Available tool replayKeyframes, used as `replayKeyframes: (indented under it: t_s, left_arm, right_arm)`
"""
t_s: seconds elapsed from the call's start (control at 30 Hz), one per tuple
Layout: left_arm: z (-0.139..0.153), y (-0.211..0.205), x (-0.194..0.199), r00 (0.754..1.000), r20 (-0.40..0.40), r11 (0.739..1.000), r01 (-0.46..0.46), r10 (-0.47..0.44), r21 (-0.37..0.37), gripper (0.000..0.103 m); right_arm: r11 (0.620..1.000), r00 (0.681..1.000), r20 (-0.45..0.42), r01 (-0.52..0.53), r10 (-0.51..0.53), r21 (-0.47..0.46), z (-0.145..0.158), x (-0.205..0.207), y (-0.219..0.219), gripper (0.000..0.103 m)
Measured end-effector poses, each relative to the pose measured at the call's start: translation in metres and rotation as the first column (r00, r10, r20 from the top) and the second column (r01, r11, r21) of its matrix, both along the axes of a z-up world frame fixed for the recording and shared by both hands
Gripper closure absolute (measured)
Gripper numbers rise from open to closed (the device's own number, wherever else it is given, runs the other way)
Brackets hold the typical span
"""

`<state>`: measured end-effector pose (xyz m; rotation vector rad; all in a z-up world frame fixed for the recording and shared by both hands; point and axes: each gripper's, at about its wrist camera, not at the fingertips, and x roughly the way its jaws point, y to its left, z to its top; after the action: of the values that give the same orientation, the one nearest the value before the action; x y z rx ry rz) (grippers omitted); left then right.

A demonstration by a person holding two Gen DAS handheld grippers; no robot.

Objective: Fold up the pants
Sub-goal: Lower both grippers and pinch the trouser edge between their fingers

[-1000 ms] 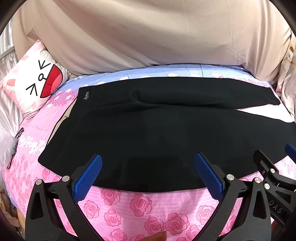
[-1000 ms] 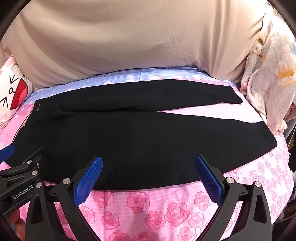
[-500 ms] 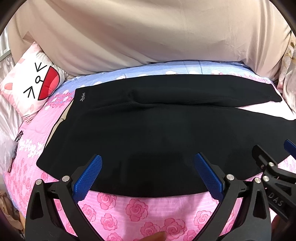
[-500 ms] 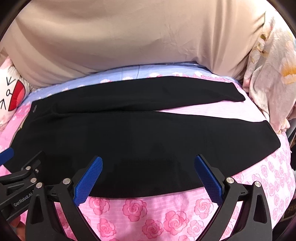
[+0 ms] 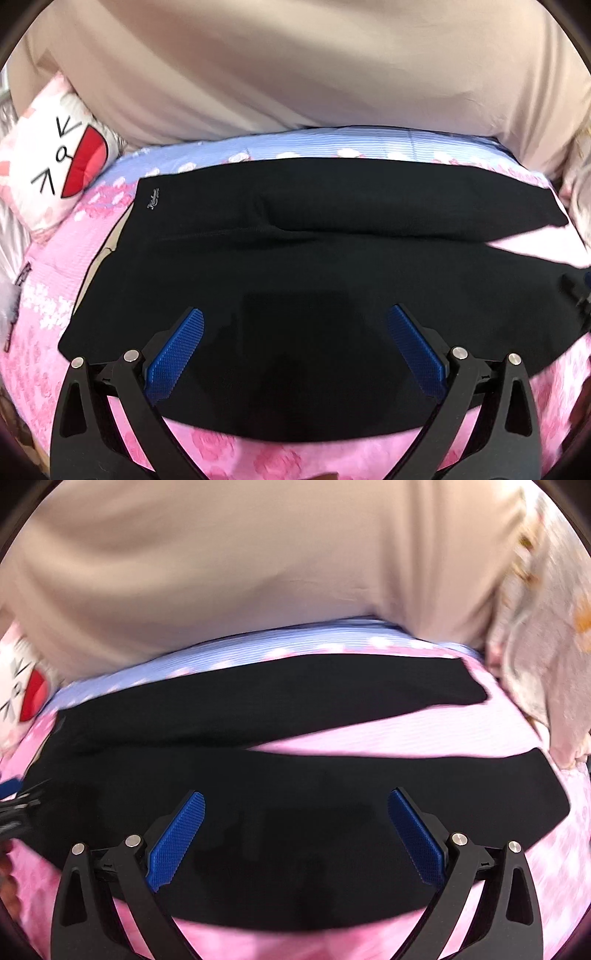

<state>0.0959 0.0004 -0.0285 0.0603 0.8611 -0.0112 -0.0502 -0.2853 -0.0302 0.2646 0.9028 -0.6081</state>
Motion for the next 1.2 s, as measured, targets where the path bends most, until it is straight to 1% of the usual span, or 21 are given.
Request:
replayKeyframes:
  t_s: [0.1,0.17,0.3,0.37,0.43,0.5,0.6,0.63,0.67,0.77,0.83,0.87,0.9,0.93,0.97,1.0,1.03,1.07,1.1,1.17,1.2]
  left_arm:
    - [0.002,0.014,0.020,1.000,0.008,1.000,-0.024,0.024,-0.015,0.005]
    - [0.005,0.024,0.037,0.998,0.022,0.999,-0.050,0.050,-0.009,0.005]
    - [0.013,0.040,0.077,0.989,0.074,0.988,-0.137,0.131,0.073,0.005]
    - [0.018,0.056,0.101,0.981,0.088,0.980,-0.180,0.172,0.087,0.005]
    - [0.023,0.081,0.128,0.974,0.075,0.973,-0.219,0.214,0.071,0.005]
    - [0.023,0.108,0.155,0.969,0.052,0.968,-0.245,0.242,0.049,0.005]
    - [0.016,0.151,0.196,0.951,0.028,0.947,-0.309,0.308,0.087,0.005]
    - [0.012,0.169,0.210,0.939,0.027,0.933,-0.344,0.343,0.107,0.005]
    - [0.009,0.182,0.221,0.936,0.018,0.930,-0.351,0.351,0.108,0.005]
    - [-0.015,0.215,0.253,0.932,-0.073,0.932,-0.346,0.354,0.106,0.005]
    - [-0.035,0.226,0.269,0.925,-0.139,0.934,-0.337,0.353,0.121,0.006]
    - [-0.042,0.225,0.272,0.929,-0.156,0.940,-0.323,0.337,0.109,0.012]
    - [-0.046,0.224,0.274,0.936,-0.169,0.950,-0.299,0.310,0.089,0.033]
    - [-0.052,0.220,0.276,0.946,-0.201,0.967,-0.249,0.255,0.053,0.048]
    - [-0.051,0.216,0.275,0.954,-0.186,0.972,-0.230,0.234,0.046,0.058]
    - [-0.047,0.213,0.273,0.960,-0.168,0.974,-0.218,0.225,0.061,0.088]
    - [-0.045,0.211,0.272,0.961,-0.166,0.975,-0.212,0.222,0.072,0.095]
    - [-0.041,0.212,0.270,0.962,-0.164,0.976,-0.211,0.218,0.058,0.099]
    - [-0.034,0.215,0.266,0.963,-0.160,0.977,-0.214,0.215,0.023,0.099]
    - [-0.020,0.217,0.257,0.968,-0.133,0.977,-0.215,0.214,0.008,0.099]
    - [-0.008,0.217,0.247,0.971,-0.101,0.977,-0.215,0.215,0.007,0.099]
  right_arm:
    - [0.997,0.997,-0.030,0.072,-0.073,-0.013,-0.001,-0.004,-0.082,0.005]
    - [0.991,0.989,-0.070,0.126,-0.128,-0.041,-0.006,0.001,-0.149,0.005]
    - [0.982,0.980,-0.066,0.186,-0.186,-0.004,-0.020,0.018,-0.246,0.010]
    - [0.982,0.980,-0.065,0.189,-0.187,0.016,-0.025,0.029,-0.277,0.010]
    - [0.984,0.982,-0.059,0.179,-0.178,0.019,-0.030,0.041,-0.298,0.010]
    - [0.986,0.982,-0.095,0.166,-0.162,0.035,-0.040,0.058,-0.316,0.010]
    - [0.984,0.980,-0.131,0.162,-0.151,0.079,-0.057,0.074,-0.332,0.010]
    - [0.981,0.976,-0.152,0.171,-0.156,0.095,-0.064,0.080,-0.338,0.010]
    - [0.978,0.973,-0.167,0.176,-0.157,0.109,-0.070,0.085,-0.342,0.010]
    - [0.981,0.973,-0.174,0.170,-0.153,0.089,-0.077,0.095,-0.346,0.007]
    - [0.982,0.973,-0.175,0.167,-0.150,0.083,-0.077,0.100,-0.345,0.011]
    - [0.982,0.974,-0.169,0.168,-0.153,0.081,-0.077,0.102,-0.343,0.016]
    - [0.983,0.974,-0.162,0.169,-0.155,0.077,-0.076,0.103,-0.342,0.031]
    - [0.983,0.976,-0.156,0.165,-0.152,0.077,-0.074,0.103,-0.339,0.046]
    - [0.983,0.981,-0.140,0.153,-0.137,0.106,-0.072,0.103,-0.338,0.078]
    - [0.975,0.988,-0.102,0.132,-0.115,0.181,-0.069,0.103,-0.337,0.090]
    - [0.973,0.987,-0.101,0.139,-0.122,0.184,-0.066,0.109,-0.330,0.090]
    - [0.978,0.987,-0.108,0.137,-0.121,0.160,-0.062,0.112,-0.325,0.091]
    - [0.982,0.987,-0.114,0.126,-0.110,0.143,-0.058,0.115,-0.319,0.091]
    - [0.987,0.990,-0.102,0.106,-0.094,0.117,-0.044,0.117,-0.304,0.091]
    - [0.988,0.993,-0.083,0.096,-0.087,0.117,-0.036,0.117,-0.298,0.091]
